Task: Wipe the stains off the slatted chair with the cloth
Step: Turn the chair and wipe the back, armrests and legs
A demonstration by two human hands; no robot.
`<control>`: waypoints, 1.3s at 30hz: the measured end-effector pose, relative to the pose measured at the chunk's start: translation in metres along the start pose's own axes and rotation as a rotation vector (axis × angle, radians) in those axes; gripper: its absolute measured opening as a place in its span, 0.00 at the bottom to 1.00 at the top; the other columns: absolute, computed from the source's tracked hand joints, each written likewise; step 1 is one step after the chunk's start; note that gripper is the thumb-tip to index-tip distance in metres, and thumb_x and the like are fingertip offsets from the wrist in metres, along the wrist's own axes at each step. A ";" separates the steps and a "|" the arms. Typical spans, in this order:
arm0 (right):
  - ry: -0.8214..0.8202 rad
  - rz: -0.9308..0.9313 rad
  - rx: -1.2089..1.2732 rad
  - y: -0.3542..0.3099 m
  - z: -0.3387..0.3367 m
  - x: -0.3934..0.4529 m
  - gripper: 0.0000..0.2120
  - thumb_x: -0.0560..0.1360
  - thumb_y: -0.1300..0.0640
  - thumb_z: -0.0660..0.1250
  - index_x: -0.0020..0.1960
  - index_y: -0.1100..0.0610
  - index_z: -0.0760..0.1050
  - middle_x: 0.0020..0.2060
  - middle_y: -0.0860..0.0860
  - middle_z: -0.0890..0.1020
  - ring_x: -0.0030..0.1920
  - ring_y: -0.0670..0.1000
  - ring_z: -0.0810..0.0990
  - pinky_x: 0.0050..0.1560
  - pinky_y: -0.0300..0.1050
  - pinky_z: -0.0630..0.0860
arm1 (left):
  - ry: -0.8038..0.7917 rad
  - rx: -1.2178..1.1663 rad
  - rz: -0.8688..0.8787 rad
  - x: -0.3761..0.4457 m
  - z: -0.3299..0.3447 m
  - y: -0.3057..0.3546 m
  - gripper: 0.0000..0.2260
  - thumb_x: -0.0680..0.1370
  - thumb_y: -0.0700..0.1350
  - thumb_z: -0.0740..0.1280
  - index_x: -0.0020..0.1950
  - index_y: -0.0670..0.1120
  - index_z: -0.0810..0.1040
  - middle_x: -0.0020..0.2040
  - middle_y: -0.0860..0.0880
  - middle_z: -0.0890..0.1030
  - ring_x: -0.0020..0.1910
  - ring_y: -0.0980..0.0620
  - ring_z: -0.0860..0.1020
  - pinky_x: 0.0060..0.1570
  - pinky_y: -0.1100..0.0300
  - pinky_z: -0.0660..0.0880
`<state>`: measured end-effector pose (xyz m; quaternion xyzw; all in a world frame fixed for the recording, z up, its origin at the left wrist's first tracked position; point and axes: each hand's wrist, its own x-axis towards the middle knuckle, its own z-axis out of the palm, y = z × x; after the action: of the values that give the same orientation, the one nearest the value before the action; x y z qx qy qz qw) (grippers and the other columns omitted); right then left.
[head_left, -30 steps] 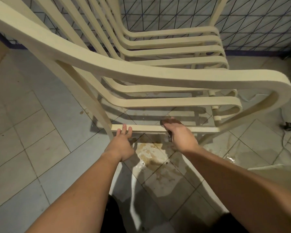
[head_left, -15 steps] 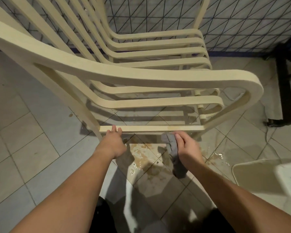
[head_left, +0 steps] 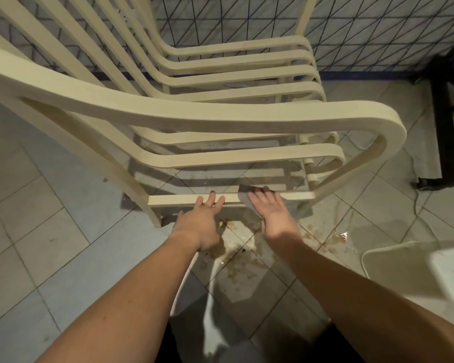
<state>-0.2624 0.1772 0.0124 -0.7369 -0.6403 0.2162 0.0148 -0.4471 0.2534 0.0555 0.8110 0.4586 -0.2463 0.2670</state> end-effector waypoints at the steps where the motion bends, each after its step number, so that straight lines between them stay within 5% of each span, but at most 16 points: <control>1: -0.017 -0.093 -0.019 -0.002 0.005 -0.008 0.43 0.71 0.77 0.49 0.81 0.52 0.44 0.80 0.50 0.45 0.79 0.49 0.39 0.77 0.47 0.34 | -0.006 -0.010 -0.006 0.001 0.000 -0.001 0.44 0.74 0.38 0.63 0.83 0.57 0.42 0.83 0.55 0.39 0.82 0.47 0.43 0.76 0.35 0.57; 3: 0.070 -0.242 0.015 -0.001 0.010 -0.025 0.42 0.69 0.77 0.48 0.81 0.55 0.49 0.80 0.52 0.49 0.78 0.49 0.40 0.79 0.48 0.40 | -0.019 -0.041 -0.009 0.003 0.000 -0.001 0.44 0.73 0.38 0.62 0.83 0.58 0.42 0.83 0.56 0.39 0.82 0.48 0.42 0.75 0.36 0.60; 6: 0.206 0.063 0.265 0.000 -0.012 -0.031 0.32 0.79 0.71 0.55 0.79 0.52 0.56 0.79 0.46 0.56 0.79 0.46 0.51 0.80 0.47 0.49 | -0.030 -0.084 -0.005 0.005 -0.001 -0.003 0.45 0.72 0.35 0.60 0.83 0.59 0.43 0.83 0.57 0.39 0.82 0.48 0.42 0.75 0.38 0.61; 9: 0.342 0.283 0.272 0.004 -0.013 -0.015 0.31 0.77 0.72 0.57 0.76 0.50 0.64 0.75 0.46 0.66 0.77 0.49 0.60 0.79 0.50 0.52 | -0.048 -0.090 -0.007 0.005 -0.002 -0.004 0.45 0.71 0.35 0.59 0.82 0.59 0.43 0.82 0.57 0.39 0.82 0.48 0.42 0.76 0.39 0.60; 12: 0.196 0.026 0.173 -0.009 0.007 -0.013 0.33 0.76 0.70 0.49 0.80 0.55 0.53 0.80 0.54 0.55 0.79 0.50 0.47 0.77 0.44 0.35 | -0.050 -0.090 -0.013 0.007 0.000 -0.003 0.45 0.72 0.35 0.59 0.82 0.59 0.42 0.82 0.57 0.38 0.82 0.48 0.41 0.76 0.39 0.59; 15: 0.098 -0.143 0.214 -0.018 0.015 -0.021 0.31 0.77 0.69 0.48 0.80 0.57 0.53 0.80 0.54 0.53 0.79 0.48 0.46 0.72 0.34 0.32 | -0.057 -0.098 -0.019 0.007 0.000 -0.001 0.45 0.73 0.35 0.61 0.83 0.58 0.42 0.82 0.57 0.37 0.82 0.48 0.40 0.77 0.40 0.58; 20: 0.464 0.116 0.164 0.007 -0.020 -0.017 0.30 0.79 0.72 0.58 0.77 0.52 0.63 0.76 0.51 0.65 0.77 0.50 0.60 0.77 0.44 0.47 | -0.052 -0.104 -0.004 0.005 0.000 0.000 0.45 0.73 0.35 0.62 0.83 0.58 0.42 0.82 0.56 0.37 0.82 0.48 0.40 0.78 0.42 0.58; 25: 0.235 0.160 0.017 0.022 -0.020 -0.033 0.41 0.74 0.76 0.56 0.81 0.56 0.44 0.80 0.54 0.49 0.80 0.53 0.47 0.77 0.49 0.40 | -0.051 -0.095 0.000 0.008 0.003 -0.003 0.44 0.75 0.37 0.63 0.83 0.58 0.41 0.82 0.56 0.36 0.82 0.48 0.39 0.77 0.40 0.58; 26: 0.248 0.108 -0.027 0.023 -0.011 -0.039 0.41 0.73 0.77 0.57 0.80 0.59 0.44 0.80 0.58 0.48 0.80 0.55 0.48 0.79 0.51 0.46 | -0.051 -0.094 -0.002 0.009 0.003 -0.004 0.44 0.76 0.38 0.64 0.82 0.58 0.41 0.82 0.56 0.36 0.82 0.48 0.39 0.77 0.40 0.58; 28: 0.268 -0.012 -0.057 0.019 0.001 -0.054 0.39 0.65 0.77 0.70 0.75 0.67 0.62 0.73 0.66 0.65 0.74 0.60 0.66 0.71 0.57 0.69 | -0.054 -0.084 -0.006 0.009 0.003 -0.004 0.44 0.76 0.39 0.64 0.82 0.58 0.41 0.82 0.56 0.36 0.82 0.48 0.39 0.77 0.40 0.58; 30: 0.357 -0.063 -0.020 0.017 0.001 -0.059 0.34 0.63 0.77 0.71 0.69 0.67 0.72 0.68 0.65 0.74 0.69 0.61 0.74 0.64 0.58 0.75 | -0.058 -0.077 -0.009 0.008 0.003 -0.003 0.44 0.76 0.39 0.64 0.82 0.58 0.40 0.82 0.56 0.35 0.82 0.48 0.39 0.77 0.39 0.58; 34: 0.370 0.014 -0.075 0.027 -0.045 -0.031 0.32 0.76 0.70 0.62 0.77 0.57 0.60 0.78 0.57 0.59 0.78 0.58 0.58 0.77 0.51 0.51 | -0.080 -0.069 -0.018 0.007 0.000 0.000 0.45 0.76 0.40 0.65 0.82 0.59 0.40 0.81 0.56 0.34 0.82 0.47 0.38 0.77 0.38 0.57; 37: 0.245 0.136 -0.184 0.035 -0.045 -0.020 0.34 0.76 0.69 0.65 0.78 0.59 0.55 0.76 0.58 0.62 0.76 0.59 0.61 0.77 0.52 0.51 | -0.086 -0.088 -0.028 0.005 -0.002 0.003 0.45 0.74 0.36 0.62 0.83 0.58 0.41 0.81 0.55 0.34 0.81 0.47 0.38 0.77 0.36 0.55; 39: 0.181 0.241 -0.204 0.033 -0.028 -0.034 0.41 0.74 0.69 0.67 0.79 0.62 0.47 0.78 0.63 0.54 0.78 0.59 0.55 0.77 0.54 0.48 | -0.086 -0.103 -0.030 0.005 -0.003 0.003 0.45 0.74 0.35 0.61 0.83 0.58 0.41 0.81 0.56 0.35 0.81 0.47 0.37 0.77 0.36 0.55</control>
<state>-0.2245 0.1459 0.0380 -0.8225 -0.5619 0.0833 -0.0285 -0.4415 0.2569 0.0547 0.7778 0.4710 -0.2610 0.3241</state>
